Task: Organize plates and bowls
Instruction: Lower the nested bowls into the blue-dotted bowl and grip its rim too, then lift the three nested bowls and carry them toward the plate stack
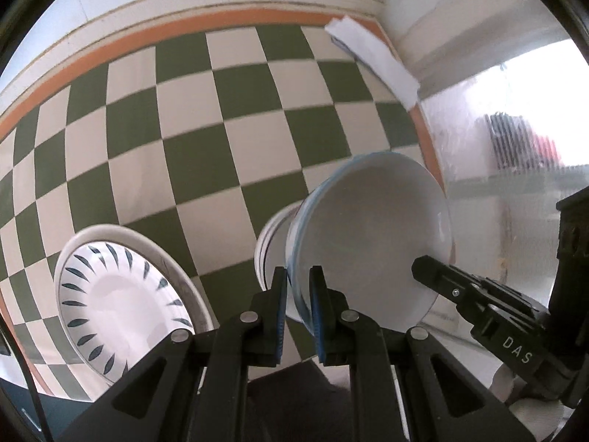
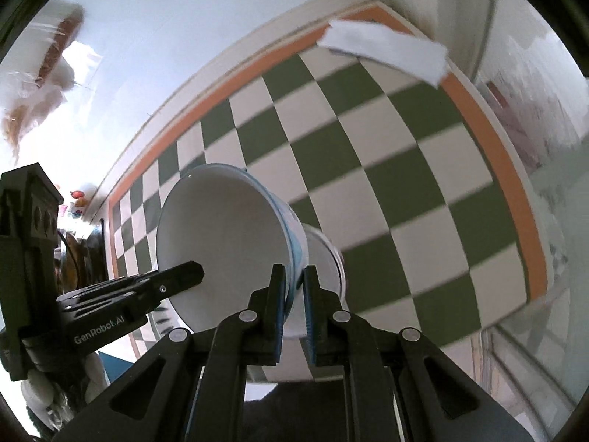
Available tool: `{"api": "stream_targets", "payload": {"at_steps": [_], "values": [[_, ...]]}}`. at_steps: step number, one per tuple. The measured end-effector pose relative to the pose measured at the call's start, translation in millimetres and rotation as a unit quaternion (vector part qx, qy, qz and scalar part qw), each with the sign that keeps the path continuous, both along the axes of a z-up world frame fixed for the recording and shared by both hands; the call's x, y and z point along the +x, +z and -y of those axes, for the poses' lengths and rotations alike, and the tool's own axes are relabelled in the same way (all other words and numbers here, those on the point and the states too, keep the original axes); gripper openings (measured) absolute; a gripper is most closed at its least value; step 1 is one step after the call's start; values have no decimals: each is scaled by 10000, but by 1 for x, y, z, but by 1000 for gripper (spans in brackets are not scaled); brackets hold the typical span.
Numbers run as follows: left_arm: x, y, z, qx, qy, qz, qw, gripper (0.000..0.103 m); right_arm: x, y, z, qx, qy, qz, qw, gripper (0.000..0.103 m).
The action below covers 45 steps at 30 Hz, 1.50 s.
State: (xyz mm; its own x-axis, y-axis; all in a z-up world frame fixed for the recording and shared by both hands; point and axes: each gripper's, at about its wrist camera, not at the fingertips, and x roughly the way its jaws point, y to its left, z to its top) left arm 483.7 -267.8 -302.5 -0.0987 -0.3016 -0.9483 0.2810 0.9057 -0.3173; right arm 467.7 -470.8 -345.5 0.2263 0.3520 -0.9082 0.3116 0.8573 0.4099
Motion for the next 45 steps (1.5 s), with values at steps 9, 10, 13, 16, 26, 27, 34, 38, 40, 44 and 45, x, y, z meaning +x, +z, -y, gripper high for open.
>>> {"api": "stream_targets", "payload": {"at_steps": [9, 10, 13, 16, 26, 27, 34, 38, 40, 44, 45], "values": [[-12, -31, 9, 371, -253, -144, 9989, 10, -11, -28, -2, -9, -121, -225, 9997, 11], [-13, -33, 9, 416, -268, -142, 9987, 10, -11, -30, -3, -38, -114, -245, 9996, 11], [-15, -39, 12, 509, -285, -145, 9982, 10, -10, -35, -6, -103, -58, -305, 9995, 11], [-15, -41, 14, 583, -304, -120, 9978, 10, -8, -37, -6, -168, -17, -325, 9993, 11], [-14, -43, 14, 717, -240, -49, 9971, 10, -2, -43, -9, -176, 29, -447, 9988, 11], [-14, -43, 14, 727, -226, -42, 9971, 10, -3, -44, -9, -165, 26, -471, 9987, 11], [-13, -45, 10, 749, -180, -63, 9970, 10, 0, -51, -11, -154, 53, -565, 9983, 12], [-14, -45, 10, 728, -164, -63, 9972, 11, 2, -52, -10, -76, 37, -602, 9981, 14], [-14, -44, 9, 685, -140, -71, 9975, 11, 3, -50, -9, -45, 5, -598, 9982, 14], [-18, -33, 5, 627, -118, 45, 9980, 11, 1, -43, -6, -100, -14, -534, 9985, 14], [-20, -28, 4, 601, -126, 110, 9981, 11, 0, -39, -7, -147, 13, -484, 9987, 14]]}}
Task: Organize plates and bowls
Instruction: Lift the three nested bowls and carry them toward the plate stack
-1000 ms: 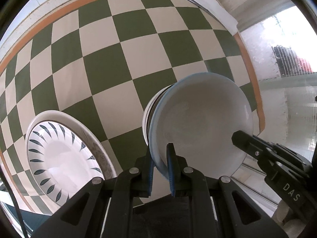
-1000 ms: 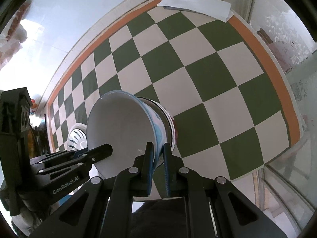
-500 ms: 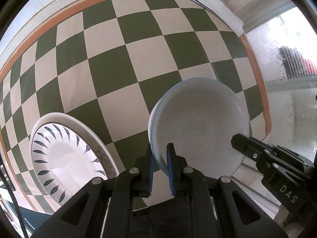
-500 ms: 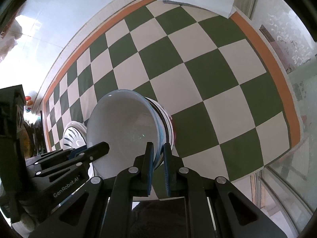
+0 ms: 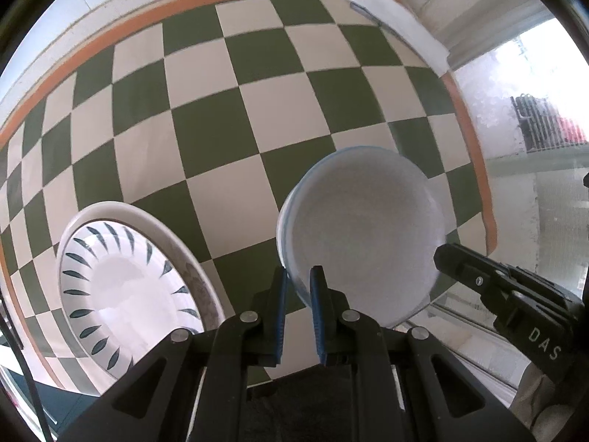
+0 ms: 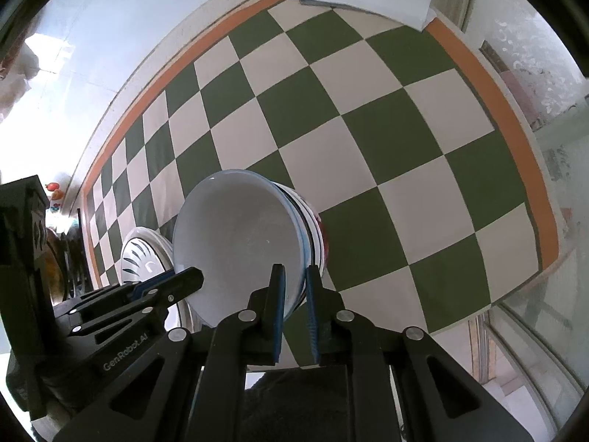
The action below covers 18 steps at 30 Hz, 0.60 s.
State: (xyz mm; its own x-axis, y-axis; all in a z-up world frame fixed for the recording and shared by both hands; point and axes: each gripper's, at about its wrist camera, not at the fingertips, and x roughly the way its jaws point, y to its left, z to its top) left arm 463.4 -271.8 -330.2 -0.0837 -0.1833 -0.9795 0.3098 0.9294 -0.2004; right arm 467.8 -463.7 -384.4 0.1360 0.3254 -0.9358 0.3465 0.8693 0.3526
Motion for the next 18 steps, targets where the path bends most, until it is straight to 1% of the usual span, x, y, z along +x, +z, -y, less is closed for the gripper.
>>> {"api": "stream_targets", "payload": {"at_steps": [5, 7, 9, 10, 11, 13, 15, 18], "values": [[-16, 30, -10, -110, -53, 289, 9995, 11, -12, 29, -10, -139, 169, 288, 9993, 14], [-23, 46, -16, -149, -59, 450, 9989, 11, -21, 45, -17, -232, 278, 418, 9985, 14], [-32, 63, -23, -181, -81, 697, 9974, 15, -30, 60, -24, -341, 364, 535, 9973, 15], [-34, 70, -26, -196, -76, 773, 9968, 16, -36, 68, -28, -406, 397, 597, 9966, 20], [-37, 77, -30, -241, -73, 841, 9961, 19, -41, 75, -30, -468, 420, 659, 9958, 26], [-43, 90, -38, -304, -69, 968, 9948, 26, -52, 89, -34, -550, 448, 768, 9945, 33], [-47, 102, -46, -370, -61, 1084, 9934, 33, -61, 102, -38, -616, 477, 863, 9932, 37], [-53, 113, -57, -454, -22, 1131, 9925, 38, -73, 118, -44, -688, 499, 1003, 9913, 46]]}}
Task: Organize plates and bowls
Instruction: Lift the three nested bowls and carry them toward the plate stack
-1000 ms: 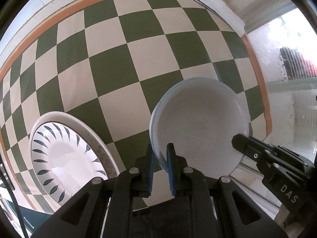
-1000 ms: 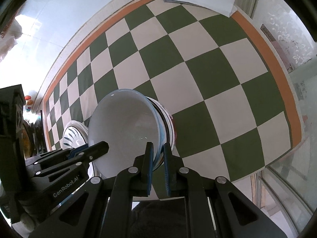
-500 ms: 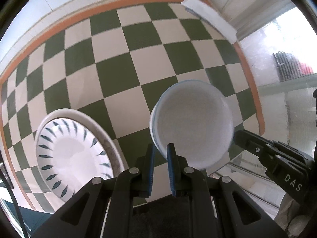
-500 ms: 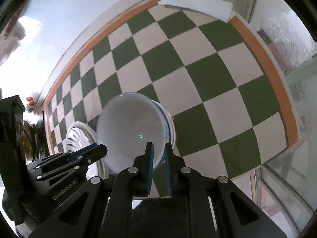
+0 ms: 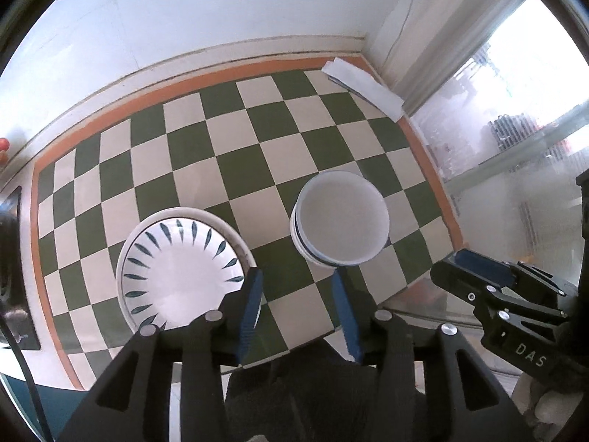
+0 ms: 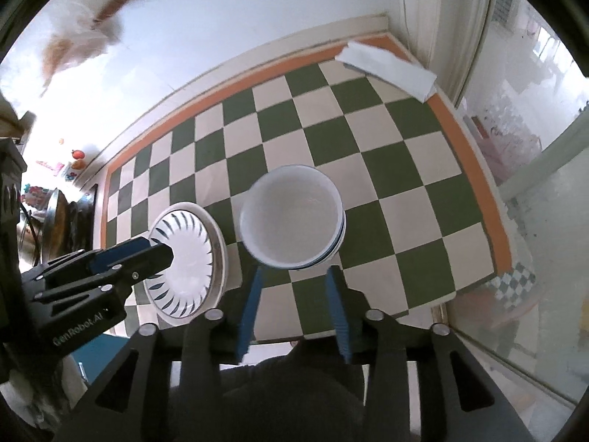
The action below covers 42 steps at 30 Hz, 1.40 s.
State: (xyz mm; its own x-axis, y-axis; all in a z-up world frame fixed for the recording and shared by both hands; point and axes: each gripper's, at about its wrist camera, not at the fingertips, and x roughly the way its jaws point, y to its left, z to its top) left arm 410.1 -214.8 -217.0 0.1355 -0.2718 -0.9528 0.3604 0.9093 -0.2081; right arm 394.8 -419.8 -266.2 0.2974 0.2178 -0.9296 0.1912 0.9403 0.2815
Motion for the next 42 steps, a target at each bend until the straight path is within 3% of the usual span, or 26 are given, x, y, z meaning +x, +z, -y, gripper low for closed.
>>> {"api": "stream_targets", "payload": {"at_steps": [1, 2, 3, 4, 5, 9, 20, 29, 36, 42], "values": [[-2, 3, -3, -22, 10, 2, 10000, 40, -4, 5, -2, -9, 9, 37, 10000, 51], [-3, 6, -7, -59, 30, 12, 10000, 52, -7, 10, -4, -15, 26, 82, 10000, 57], [-5, 8, -10, -69, 59, 40, 10000, 71, -11, 15, -7, -31, 57, 135, 9999, 60], [-6, 11, -12, -71, 80, 64, 9999, 79, -15, 21, -10, -53, 81, 194, 9998, 67], [-8, 14, -15, -103, 86, 86, 9999, 84, -17, 24, -12, -64, 79, 221, 9997, 76], [-14, 23, -25, -158, 92, 156, 9997, 89, -26, 37, -22, -135, 134, 286, 9994, 84], [-24, 49, -49, -359, 237, 288, 9987, 91, -33, 57, -31, -249, 119, 343, 9990, 89], [-8, 44, -50, -309, 341, 259, 9986, 91, -17, 58, -29, -200, 94, 362, 9991, 90], [27, 12, -43, -142, 483, 125, 9987, 91, 7, 29, -13, 124, -124, 209, 9996, 91], [69, -42, -33, -291, 756, -652, 9946, 90, 33, -17, 10, 574, -396, -64, 9975, 91]]}}
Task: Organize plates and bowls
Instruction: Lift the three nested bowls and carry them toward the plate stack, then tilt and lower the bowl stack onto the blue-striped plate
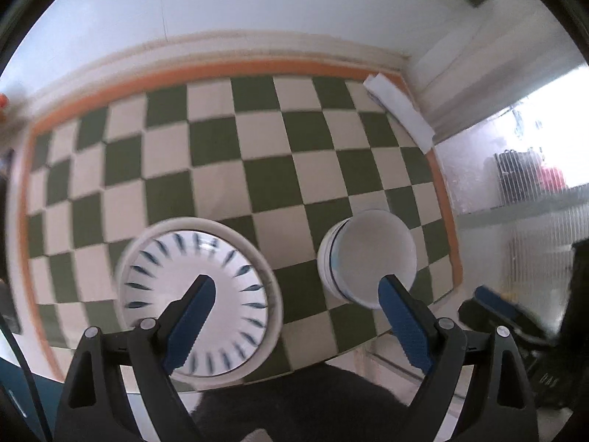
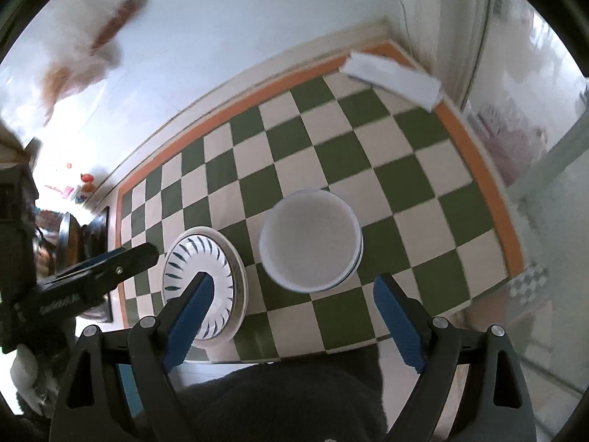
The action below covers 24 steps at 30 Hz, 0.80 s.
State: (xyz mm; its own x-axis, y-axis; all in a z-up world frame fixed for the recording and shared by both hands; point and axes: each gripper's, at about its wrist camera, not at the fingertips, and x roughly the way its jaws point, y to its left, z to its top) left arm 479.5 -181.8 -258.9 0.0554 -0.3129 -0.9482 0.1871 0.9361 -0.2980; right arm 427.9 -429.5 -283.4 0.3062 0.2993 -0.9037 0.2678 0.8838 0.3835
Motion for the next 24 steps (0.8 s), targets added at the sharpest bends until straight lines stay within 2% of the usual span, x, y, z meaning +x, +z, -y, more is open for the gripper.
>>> {"api": "stream_targets", "payload": {"at_steps": [5, 10, 16, 18, 19, 20, 21, 24], "values": [[26, -49, 18, -379, 54, -841, 9957, 90, 18, -50, 19, 523, -198, -265, 9981, 91], [40, -91, 42, -671, -54, -1573, 9853, 89, 29, -107, 37, 1178, -486, -587, 9901, 91], [45, -137, 67, -712, -168, -2198, 9728, 83, 33, -162, 46, 1762, -660, -836, 9786, 91], [45, -150, 74, -728, -217, -2373, 9685, 68, 35, -177, 46, 1970, -666, -890, 9741, 90], [43, -155, 77, -729, -259, -2449, 9665, 64, 35, -185, 47, 2087, -685, -928, 9712, 90], [42, -160, 82, -761, -322, -2509, 9645, 53, 36, -190, 47, 2170, -695, -956, 9690, 88], [41, -162, 84, -722, -372, -2507, 9646, 46, 36, -197, 47, 2262, -711, -974, 9666, 86], [41, -166, 87, -700, -468, -2427, 9664, 45, 39, -213, 48, 2337, -720, -1021, 9642, 72]]}}
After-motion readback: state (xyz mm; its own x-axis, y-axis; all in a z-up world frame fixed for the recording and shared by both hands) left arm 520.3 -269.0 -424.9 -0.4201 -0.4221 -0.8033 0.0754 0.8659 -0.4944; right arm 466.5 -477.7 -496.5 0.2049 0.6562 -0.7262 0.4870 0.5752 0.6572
